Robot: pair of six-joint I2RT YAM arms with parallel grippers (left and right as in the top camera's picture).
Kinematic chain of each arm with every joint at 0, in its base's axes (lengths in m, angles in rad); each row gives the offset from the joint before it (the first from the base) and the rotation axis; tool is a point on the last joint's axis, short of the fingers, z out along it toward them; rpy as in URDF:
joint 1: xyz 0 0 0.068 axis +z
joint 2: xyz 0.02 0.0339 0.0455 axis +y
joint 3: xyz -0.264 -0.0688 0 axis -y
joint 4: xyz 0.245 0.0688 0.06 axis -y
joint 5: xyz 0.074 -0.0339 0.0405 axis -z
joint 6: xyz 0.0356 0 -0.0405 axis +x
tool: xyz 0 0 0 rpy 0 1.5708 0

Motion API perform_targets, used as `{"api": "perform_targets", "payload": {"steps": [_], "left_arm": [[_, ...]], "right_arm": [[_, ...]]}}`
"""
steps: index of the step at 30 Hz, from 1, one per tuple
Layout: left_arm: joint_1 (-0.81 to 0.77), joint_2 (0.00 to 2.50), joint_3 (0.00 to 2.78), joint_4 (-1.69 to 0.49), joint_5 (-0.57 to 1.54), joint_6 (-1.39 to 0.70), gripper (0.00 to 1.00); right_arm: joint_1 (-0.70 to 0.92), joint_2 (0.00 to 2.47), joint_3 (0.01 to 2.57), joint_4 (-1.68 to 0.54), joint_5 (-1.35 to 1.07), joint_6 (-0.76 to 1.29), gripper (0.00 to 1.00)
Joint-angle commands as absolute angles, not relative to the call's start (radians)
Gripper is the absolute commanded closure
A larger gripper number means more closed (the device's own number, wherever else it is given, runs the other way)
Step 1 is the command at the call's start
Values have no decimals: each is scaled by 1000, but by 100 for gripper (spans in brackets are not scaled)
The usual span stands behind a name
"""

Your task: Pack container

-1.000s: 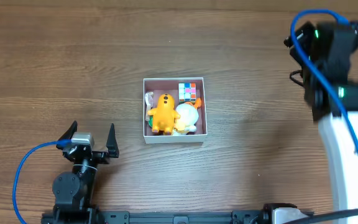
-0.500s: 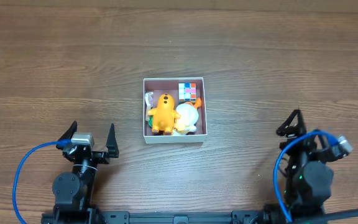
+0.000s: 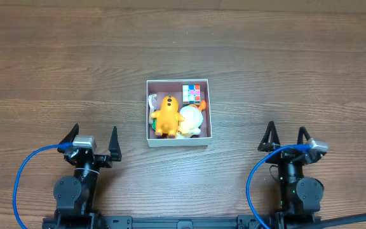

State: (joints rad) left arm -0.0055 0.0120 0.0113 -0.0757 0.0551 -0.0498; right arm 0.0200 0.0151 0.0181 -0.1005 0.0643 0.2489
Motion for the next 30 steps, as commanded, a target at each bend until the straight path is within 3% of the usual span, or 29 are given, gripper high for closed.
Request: {"api": "perform_targets", "payload": {"steps": [1, 30], "left_arm": [[1, 4, 5, -74, 48, -37, 0], [1, 4, 5, -74, 48, -37, 0]], "right_arm": [[18, 3, 8, -80, 31, 231, 0], [18, 3, 8, -83, -2, 238, 0]]}}
